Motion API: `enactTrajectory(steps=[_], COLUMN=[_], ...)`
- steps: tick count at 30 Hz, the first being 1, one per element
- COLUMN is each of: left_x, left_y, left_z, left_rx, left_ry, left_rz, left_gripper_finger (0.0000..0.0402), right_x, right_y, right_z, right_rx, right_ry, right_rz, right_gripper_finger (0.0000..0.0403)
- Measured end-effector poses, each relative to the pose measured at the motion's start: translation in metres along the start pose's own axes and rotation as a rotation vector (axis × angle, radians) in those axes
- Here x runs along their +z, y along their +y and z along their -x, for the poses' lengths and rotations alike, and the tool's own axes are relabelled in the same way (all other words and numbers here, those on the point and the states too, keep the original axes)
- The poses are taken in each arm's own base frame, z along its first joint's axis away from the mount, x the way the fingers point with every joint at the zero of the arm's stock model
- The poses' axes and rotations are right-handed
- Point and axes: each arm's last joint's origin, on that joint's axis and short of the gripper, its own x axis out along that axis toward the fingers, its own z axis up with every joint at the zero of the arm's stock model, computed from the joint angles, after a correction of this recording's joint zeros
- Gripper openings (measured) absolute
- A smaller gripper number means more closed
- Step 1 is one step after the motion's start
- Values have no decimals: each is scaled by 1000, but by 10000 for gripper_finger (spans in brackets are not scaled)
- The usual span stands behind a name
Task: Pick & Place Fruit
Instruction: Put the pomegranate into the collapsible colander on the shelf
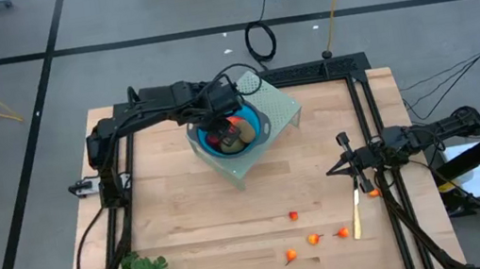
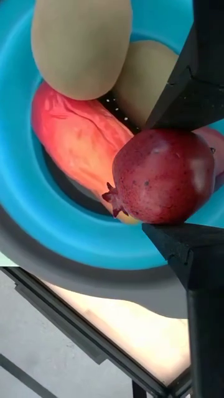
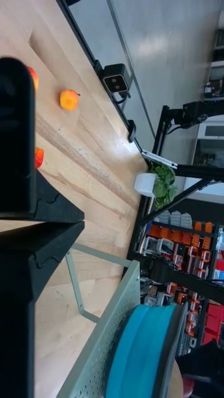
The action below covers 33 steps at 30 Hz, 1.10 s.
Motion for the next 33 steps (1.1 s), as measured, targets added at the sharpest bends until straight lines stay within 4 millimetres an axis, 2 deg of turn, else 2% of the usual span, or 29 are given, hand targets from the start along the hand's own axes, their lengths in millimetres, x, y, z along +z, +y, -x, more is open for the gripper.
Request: enactTrajectory(steps=[23, 33], left_x=[3, 3], left_y=[-4, -4], left_z=[-8, -8], left_rx=[7, 19], left_ry=[6, -3], left_rz=[8, 11], left_gripper_finger=[201, 251], right_x=[0, 0], right_y=[0, 0], right_z=[0, 0], right_rx=[1, 0], right_ry=[0, 0], right_rz=[0, 0], right_gripper_finger=[0, 0])
